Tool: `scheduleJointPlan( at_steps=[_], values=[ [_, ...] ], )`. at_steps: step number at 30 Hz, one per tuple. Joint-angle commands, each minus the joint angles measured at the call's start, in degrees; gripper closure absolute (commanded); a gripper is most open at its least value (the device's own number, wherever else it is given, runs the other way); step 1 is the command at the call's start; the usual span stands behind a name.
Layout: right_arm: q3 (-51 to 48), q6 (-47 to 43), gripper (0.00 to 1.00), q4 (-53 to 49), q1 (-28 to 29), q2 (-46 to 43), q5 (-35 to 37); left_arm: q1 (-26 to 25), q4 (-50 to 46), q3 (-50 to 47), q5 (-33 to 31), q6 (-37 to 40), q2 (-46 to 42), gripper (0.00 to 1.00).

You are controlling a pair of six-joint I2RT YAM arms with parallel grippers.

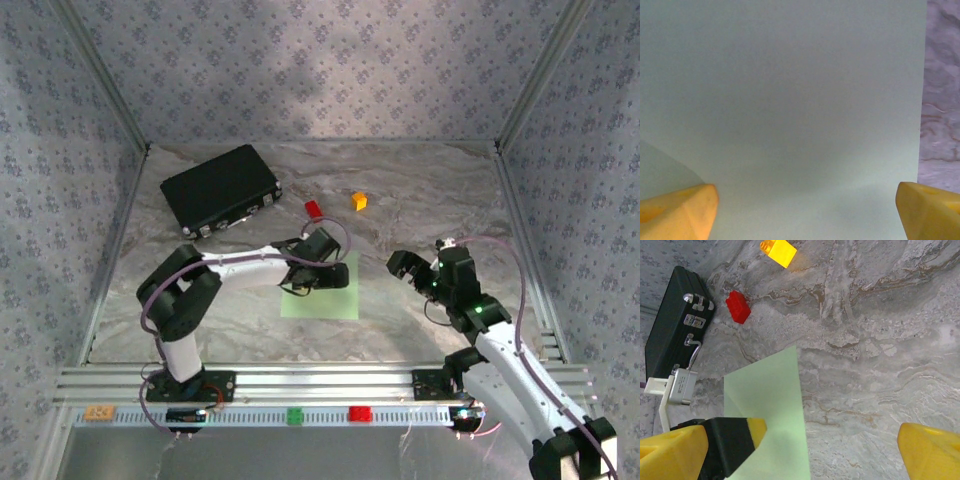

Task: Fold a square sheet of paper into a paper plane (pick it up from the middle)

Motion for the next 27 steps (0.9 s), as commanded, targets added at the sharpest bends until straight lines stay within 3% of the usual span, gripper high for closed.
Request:
scheduleJointPlan(
  at_steps=[1, 5, 9, 14, 27],
  values=[
    [-0.4, -1.7, 0.01, -3.0, -0.3, -1.4, 0.0, -1.5, -7.8, 3.1, -2.6, -1.7, 1.0, 0.08],
    [-0.8, -3.1, 0.01, -2.3, -0.5, -2.1, -2.5, -1.3, -11.7, 4.6, -7.2, 0.3, -2.0, 0.06],
    [-1.3, -3.7, 0.01, 0.0, -0.5, -2.0, -5.2, -0.5, -17.2, 6.9, -7.8, 1.6, -1.8, 0.06],
    [-1.3, -4.0, 0.01, 0.0, -0.5, -1.6, -5.2, -0.6, -24.5, 12.6, -6.9, 1.1, 2.5, 0.10],
    [-0.3, -5.4, 0.01, -2.4, -1.3, -1.3, -5.6, -0.9, -31.8, 22.0, -6.0, 1.5, 12.0, 0.10]
  ],
)
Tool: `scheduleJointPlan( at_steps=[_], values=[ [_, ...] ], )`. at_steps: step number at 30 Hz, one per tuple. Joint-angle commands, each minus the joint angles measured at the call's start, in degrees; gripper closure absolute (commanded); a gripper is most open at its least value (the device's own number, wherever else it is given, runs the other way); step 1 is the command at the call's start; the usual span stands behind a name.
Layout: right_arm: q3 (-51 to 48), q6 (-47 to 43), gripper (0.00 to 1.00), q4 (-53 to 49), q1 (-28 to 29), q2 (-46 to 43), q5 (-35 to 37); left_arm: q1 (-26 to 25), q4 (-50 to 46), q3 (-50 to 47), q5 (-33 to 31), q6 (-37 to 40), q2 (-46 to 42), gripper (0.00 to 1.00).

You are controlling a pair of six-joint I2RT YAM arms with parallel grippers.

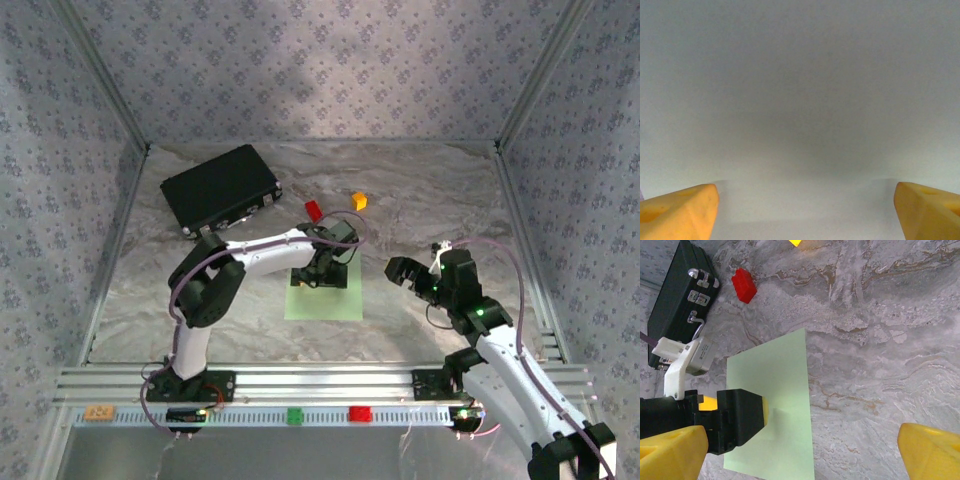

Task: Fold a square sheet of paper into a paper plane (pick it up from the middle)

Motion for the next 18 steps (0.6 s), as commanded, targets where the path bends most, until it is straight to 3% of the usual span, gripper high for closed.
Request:
scheduleJointPlan(
  at_steps=[1, 18],
  values=[
    [0.5, -1.2, 0.01, -1.2, -0.4, -0.1, -0.9, -0.3, -4.8, 3.2, -0.5, 0.8, 1.5, 0.10],
    [-0.3, -1.6, 0.01, -1.3, -2.2, -0.1, -2.9, -0.3, -6.1, 6.9, 0.9, -0.2, 4.9, 0.05]
  ],
)
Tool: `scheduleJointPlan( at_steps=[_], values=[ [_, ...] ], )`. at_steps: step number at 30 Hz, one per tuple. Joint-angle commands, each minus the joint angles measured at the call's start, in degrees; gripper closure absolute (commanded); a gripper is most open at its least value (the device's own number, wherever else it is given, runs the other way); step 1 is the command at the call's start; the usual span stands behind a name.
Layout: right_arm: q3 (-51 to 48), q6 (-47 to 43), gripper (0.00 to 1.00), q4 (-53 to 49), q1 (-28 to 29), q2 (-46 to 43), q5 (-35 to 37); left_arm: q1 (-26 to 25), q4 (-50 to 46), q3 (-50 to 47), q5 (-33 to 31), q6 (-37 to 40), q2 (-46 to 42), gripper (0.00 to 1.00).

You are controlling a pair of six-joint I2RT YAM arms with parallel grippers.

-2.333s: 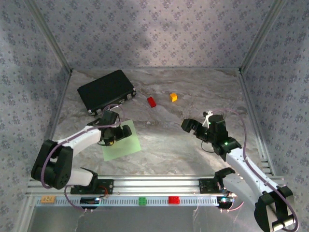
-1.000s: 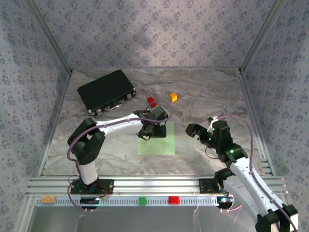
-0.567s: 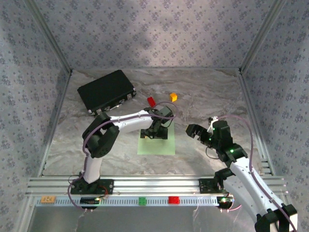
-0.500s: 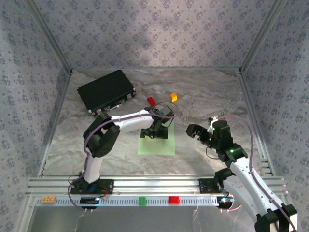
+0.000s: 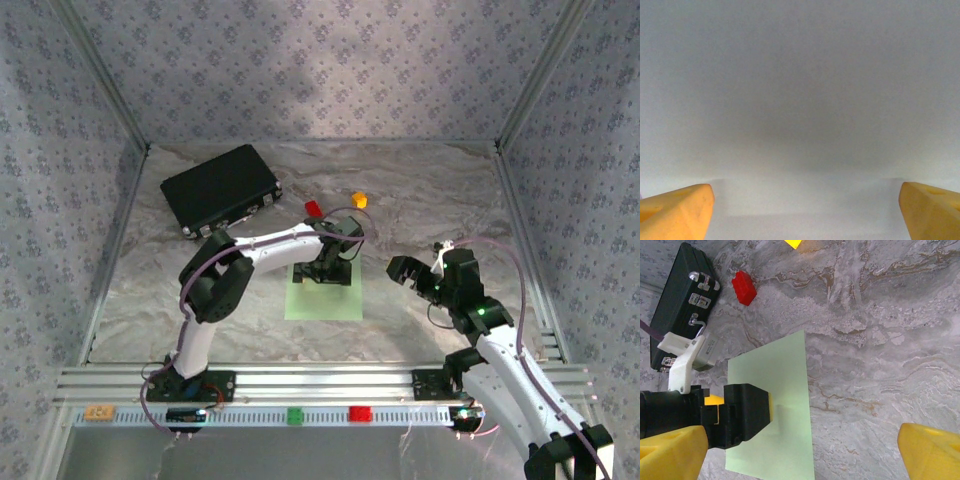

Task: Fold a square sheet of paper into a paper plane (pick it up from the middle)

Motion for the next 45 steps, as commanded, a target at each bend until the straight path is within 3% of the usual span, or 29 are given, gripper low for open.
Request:
scheduleJointPlan(
  at_steps=[1, 28, 45],
  values=[
    [-0.3, -1.2, 0.01, -1.3, -0.5, -0.1, -1.4, -0.4, -1.9, 1.6, 0.9, -0.2, 1.4, 0.05],
    [-0.1, -1.1, 0.01, -2.1, -1.1, -0.2, -2.9, -0.7, -0.4, 1.6, 1.1, -2.5, -0.8, 0.02],
    [0.0, -1.3, 0.01, -3.0, -1.5, -0.4, -3.0, -0.6, 1.0, 0.4, 2.6, -2.7, 3.6, 0.02]
  ],
)
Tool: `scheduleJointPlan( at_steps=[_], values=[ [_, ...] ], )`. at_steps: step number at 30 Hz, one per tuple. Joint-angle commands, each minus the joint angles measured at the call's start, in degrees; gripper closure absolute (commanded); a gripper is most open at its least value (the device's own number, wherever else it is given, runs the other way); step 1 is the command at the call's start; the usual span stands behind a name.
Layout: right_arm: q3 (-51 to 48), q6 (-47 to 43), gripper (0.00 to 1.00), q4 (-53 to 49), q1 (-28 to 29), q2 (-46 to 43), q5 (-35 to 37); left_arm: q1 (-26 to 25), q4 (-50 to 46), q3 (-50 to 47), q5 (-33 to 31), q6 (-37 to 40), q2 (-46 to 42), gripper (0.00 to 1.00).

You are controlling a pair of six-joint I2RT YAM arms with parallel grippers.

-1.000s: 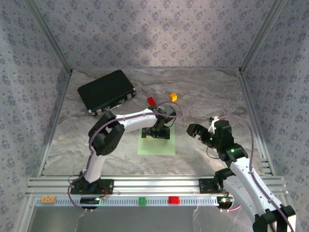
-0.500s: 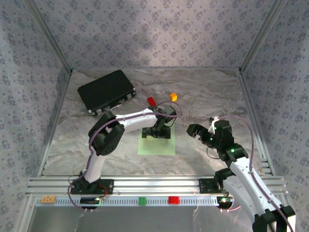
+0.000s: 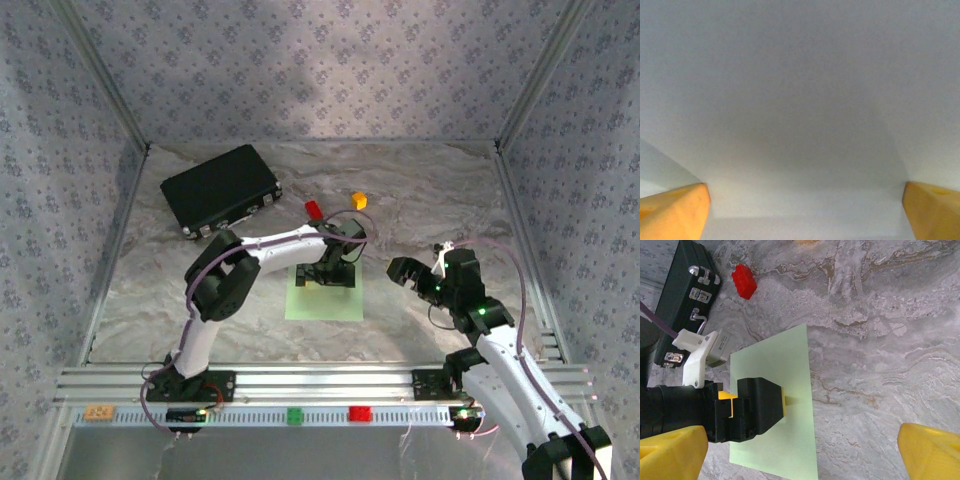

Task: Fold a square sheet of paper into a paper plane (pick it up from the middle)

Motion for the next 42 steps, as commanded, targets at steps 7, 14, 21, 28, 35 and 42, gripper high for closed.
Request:
scheduleJointPlan(
  at_steps=[7, 14, 21, 28, 35, 42],
  values=[
    [-0.3, -1.2, 0.01, -1.4, -0.6, -0.3, -1.0, -0.2, 2.7, -3.6, 2.2, -1.6, 2.8, 0.03],
    [-0.4, -1.0, 0.01, -1.5, -0.7, -0.4, -1.0, -0.2, 3.0, -3.9, 2.2, -1.4, 2.9, 0.05],
    [-0.5, -1.0, 0.01, -1.3, -0.7, -0.5, -1.1, -0.4, 3.0, -3.6, 2.2, -1.1, 2.4, 0.06],
    [-0.4, -0.9, 0.01, -1.3, -0.8, -0.6, -1.1, -0.8, 3.5, -3.1, 1.5, -0.2, 0.7, 0.20],
    [-0.4, -0.5, 0.01, -1.6, -0.8, -0.7, -0.8, -1.1, 4.5, -3.7, -1.6, 0.2, -3.4, 0.36],
    [-0.3, 0.2, 0.01, -1.8, -0.8, -0.8, -0.5, -1.1, 7.8, -7.7, -4.2, -0.1, -7.9, 0.64]
  ],
)
